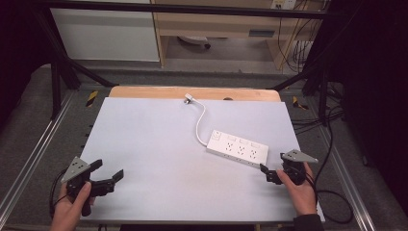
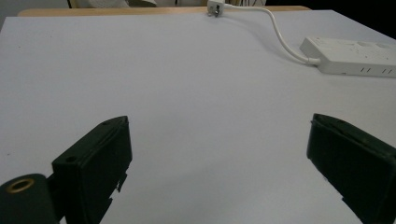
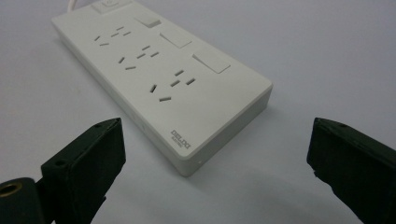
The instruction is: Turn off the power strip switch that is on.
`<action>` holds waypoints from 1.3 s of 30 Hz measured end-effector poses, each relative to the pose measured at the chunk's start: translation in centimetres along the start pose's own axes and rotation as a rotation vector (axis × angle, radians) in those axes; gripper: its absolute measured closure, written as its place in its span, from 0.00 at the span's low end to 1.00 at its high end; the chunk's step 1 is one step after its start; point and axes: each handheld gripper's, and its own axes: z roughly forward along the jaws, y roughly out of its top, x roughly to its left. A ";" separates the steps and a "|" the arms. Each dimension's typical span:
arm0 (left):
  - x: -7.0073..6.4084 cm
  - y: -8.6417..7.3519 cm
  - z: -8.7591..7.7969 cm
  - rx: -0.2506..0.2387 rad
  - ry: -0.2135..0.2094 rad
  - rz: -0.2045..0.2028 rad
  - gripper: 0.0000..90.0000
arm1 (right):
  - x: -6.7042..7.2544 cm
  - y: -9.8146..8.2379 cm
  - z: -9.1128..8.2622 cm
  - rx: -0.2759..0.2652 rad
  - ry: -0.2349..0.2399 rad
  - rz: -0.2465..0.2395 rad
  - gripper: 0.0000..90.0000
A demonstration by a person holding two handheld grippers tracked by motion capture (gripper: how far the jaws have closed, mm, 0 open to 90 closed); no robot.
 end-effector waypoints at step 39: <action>0.0 -0.2 0.3 0.031 0.005 0.015 0.07 | 0.8 3.1 -1.4 0.052 0.001 0.059 0.09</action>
